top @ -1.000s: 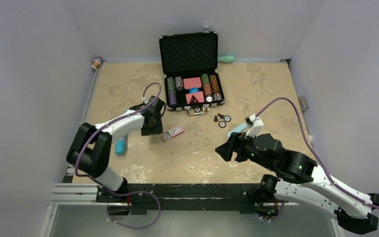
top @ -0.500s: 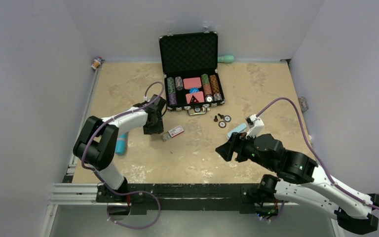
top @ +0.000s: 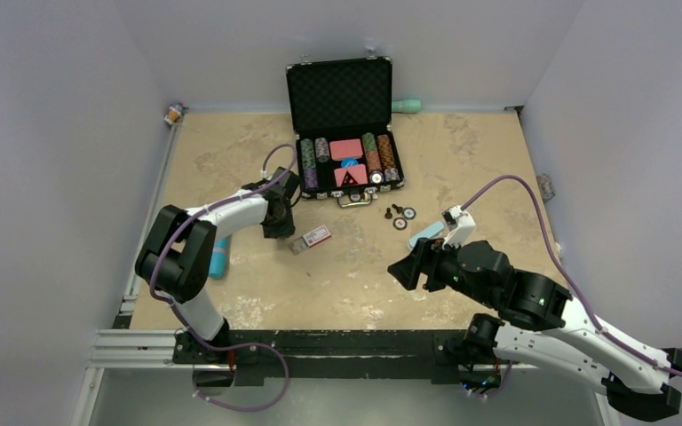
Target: Unload the staples from the stapler
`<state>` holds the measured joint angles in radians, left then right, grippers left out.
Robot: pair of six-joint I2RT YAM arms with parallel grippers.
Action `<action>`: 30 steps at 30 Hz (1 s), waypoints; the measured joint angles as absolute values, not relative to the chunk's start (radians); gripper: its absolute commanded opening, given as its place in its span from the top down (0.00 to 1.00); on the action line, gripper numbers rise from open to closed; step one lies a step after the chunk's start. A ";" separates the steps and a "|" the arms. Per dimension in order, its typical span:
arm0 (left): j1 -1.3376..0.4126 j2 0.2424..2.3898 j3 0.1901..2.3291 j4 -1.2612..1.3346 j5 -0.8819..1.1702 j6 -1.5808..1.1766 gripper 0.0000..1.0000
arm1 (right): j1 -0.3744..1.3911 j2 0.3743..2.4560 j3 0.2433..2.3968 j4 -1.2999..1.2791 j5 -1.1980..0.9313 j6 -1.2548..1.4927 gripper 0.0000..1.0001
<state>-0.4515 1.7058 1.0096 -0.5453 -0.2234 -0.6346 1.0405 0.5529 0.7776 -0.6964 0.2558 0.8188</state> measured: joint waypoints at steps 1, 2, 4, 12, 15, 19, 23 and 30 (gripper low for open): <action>-0.451 1.706 1.010 -0.545 -0.222 -0.634 0.63 | 1.040 0.553 0.778 -0.696 0.256 0.819 0.22; -0.451 1.706 1.008 -0.543 -0.220 -0.634 0.64 | 1.040 0.553 0.778 -0.696 0.256 0.819 0.22; -0.451 1.705 1.007 -0.543 -0.220 -0.634 0.64 | 1.040 0.553 0.778 -0.696 0.256 0.819 0.22; -0.449 1.682 0.983 -0.528 -0.186 -0.635 0.65 | 1.040 0.553 0.778 -0.696 0.256 0.819 0.22; -0.449 1.674 0.976 -0.527 -0.167 -0.636 0.66 | 1.040 0.553 0.778 -0.696 0.256 0.819 0.22; -0.449 1.669 0.970 -0.527 -0.155 -0.643 0.67 | 1.040 0.553 0.778 -0.696 0.256 0.819 0.22; -0.449 1.668 0.970 -0.529 -0.152 -0.643 0.68 | 1.040 0.553 0.778 -0.696 0.256 0.819 0.22; -0.449 1.668 0.971 -0.532 -0.156 -0.643 0.67 | 1.040 0.553 0.778 -0.696 0.256 0.819 0.22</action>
<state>-0.4492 1.6684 0.9710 -0.5323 -0.1562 -0.6430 1.0405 0.5529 0.7776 -0.6964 0.2562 0.8188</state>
